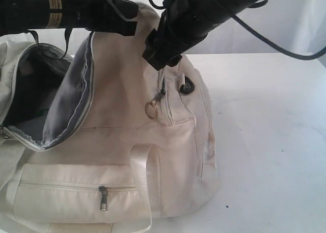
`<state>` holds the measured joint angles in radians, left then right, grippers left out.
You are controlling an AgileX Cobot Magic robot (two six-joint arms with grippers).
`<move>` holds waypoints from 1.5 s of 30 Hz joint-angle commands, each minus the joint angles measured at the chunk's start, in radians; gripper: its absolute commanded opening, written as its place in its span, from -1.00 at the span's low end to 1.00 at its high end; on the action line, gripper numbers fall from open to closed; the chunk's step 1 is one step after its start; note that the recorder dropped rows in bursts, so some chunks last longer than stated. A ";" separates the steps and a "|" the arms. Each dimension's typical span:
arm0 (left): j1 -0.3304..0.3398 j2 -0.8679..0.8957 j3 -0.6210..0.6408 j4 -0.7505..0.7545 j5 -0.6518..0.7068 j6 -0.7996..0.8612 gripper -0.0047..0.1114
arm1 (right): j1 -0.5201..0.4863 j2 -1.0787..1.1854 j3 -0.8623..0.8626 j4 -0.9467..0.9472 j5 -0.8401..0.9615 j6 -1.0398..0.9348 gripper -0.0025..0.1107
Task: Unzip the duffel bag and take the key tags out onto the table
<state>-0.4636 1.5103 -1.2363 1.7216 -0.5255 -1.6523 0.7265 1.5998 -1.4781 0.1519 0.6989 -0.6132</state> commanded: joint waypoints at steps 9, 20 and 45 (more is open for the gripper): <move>0.002 -0.087 0.064 0.023 -0.166 -0.052 -0.92 | -0.011 0.028 0.000 -0.078 -0.101 0.017 0.32; 0.002 -0.187 0.143 0.023 -0.145 -0.053 -0.82 | -0.011 0.066 0.000 -0.077 -0.007 0.015 -0.95; 0.002 -0.553 0.143 0.023 0.003 -0.163 0.14 | 0.169 -0.109 0.088 0.238 0.522 -0.076 -0.96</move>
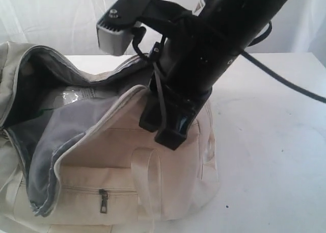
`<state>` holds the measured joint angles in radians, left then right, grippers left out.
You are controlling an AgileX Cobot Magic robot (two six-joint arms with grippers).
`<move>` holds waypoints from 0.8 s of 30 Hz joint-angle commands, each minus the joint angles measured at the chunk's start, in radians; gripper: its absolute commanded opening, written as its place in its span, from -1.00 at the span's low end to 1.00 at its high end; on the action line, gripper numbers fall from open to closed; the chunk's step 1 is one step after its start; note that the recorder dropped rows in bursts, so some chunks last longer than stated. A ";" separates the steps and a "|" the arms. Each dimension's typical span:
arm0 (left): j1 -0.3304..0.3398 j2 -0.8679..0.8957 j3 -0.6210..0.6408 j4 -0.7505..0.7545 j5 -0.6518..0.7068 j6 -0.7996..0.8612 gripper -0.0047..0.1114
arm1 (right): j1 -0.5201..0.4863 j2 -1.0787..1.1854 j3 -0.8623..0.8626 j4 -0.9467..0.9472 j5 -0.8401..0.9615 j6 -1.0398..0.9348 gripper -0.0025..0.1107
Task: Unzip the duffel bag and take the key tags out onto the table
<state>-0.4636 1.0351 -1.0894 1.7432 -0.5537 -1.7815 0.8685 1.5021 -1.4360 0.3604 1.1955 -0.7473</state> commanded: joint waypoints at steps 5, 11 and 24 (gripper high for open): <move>0.002 -0.170 -0.004 0.001 0.041 -0.054 0.14 | 0.055 -0.012 0.126 0.034 0.026 0.088 -0.96; 0.002 -0.259 -0.004 0.001 0.049 -0.096 0.14 | 0.078 -0.012 0.232 0.034 0.026 0.097 -0.96; 0.002 -0.428 -0.002 0.001 0.046 -0.197 0.14 | 0.078 -0.012 0.327 0.048 -0.177 0.097 0.23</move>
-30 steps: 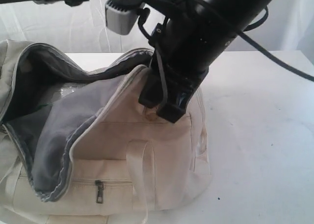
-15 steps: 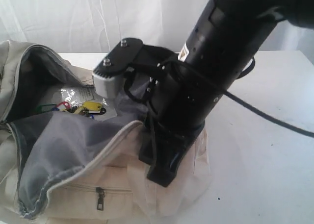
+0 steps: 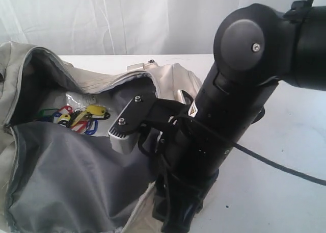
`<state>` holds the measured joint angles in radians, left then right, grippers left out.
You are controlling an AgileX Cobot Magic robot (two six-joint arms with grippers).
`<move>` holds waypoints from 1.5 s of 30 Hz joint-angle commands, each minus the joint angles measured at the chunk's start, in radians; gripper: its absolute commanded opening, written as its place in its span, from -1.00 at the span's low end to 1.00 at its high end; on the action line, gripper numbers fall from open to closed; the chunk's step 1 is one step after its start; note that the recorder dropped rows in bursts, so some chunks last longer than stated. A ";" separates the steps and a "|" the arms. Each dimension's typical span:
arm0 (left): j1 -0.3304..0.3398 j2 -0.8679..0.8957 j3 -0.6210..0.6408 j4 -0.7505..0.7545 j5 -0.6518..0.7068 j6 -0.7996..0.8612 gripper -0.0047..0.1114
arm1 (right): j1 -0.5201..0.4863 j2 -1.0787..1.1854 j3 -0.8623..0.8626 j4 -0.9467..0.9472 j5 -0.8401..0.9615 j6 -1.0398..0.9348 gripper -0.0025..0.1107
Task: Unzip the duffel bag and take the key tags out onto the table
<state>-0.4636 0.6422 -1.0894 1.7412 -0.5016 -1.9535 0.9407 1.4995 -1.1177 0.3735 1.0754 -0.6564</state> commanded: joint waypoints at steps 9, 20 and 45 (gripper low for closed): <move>0.002 -0.084 0.173 0.003 0.083 0.001 0.14 | 0.006 -0.087 0.009 0.177 -0.054 0.006 0.33; 0.002 -0.141 0.350 0.003 0.326 0.080 0.14 | 0.006 -0.310 0.009 0.183 -0.109 0.006 0.33; 0.002 -0.216 0.712 0.003 0.747 0.161 0.14 | 0.099 0.425 -0.247 0.446 -1.075 0.016 0.20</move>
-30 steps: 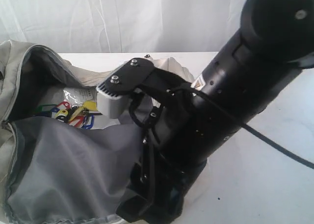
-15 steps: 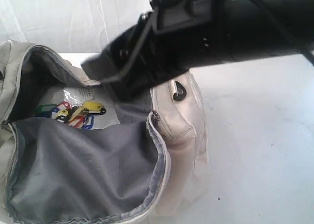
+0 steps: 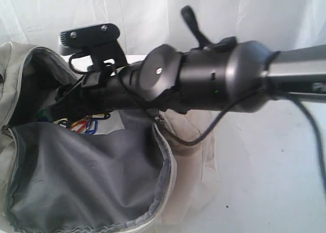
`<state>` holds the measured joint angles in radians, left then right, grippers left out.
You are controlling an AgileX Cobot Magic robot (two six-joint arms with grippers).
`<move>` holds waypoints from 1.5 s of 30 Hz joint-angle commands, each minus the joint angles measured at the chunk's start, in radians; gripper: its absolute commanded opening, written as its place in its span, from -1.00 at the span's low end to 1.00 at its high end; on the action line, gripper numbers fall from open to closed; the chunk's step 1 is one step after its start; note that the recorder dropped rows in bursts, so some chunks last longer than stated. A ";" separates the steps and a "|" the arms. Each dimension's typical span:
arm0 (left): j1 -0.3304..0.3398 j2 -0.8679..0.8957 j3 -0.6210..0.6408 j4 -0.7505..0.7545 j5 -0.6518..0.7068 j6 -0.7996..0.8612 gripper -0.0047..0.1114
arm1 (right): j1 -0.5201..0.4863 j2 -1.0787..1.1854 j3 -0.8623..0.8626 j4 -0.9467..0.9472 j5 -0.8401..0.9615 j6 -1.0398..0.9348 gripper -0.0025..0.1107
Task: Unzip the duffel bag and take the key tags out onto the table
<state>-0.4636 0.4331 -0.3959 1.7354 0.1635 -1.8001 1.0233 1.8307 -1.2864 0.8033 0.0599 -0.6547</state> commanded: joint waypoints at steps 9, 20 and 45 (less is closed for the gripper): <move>0.002 -0.007 0.018 -0.159 0.336 0.188 0.14 | 0.016 0.280 -0.216 0.038 -0.046 0.133 0.20; 0.002 -0.007 0.018 -0.393 0.376 0.368 -0.21 | 0.016 0.431 -0.285 0.038 -0.091 0.137 -0.03; 0.002 -0.007 0.018 -0.474 0.353 0.498 -0.42 | 0.012 0.091 -0.298 0.033 -0.109 0.025 -0.96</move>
<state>-0.4636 0.4331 -0.3819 1.2543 0.5158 -1.3041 1.0368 1.9949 -1.5840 0.8445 -0.0401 -0.5899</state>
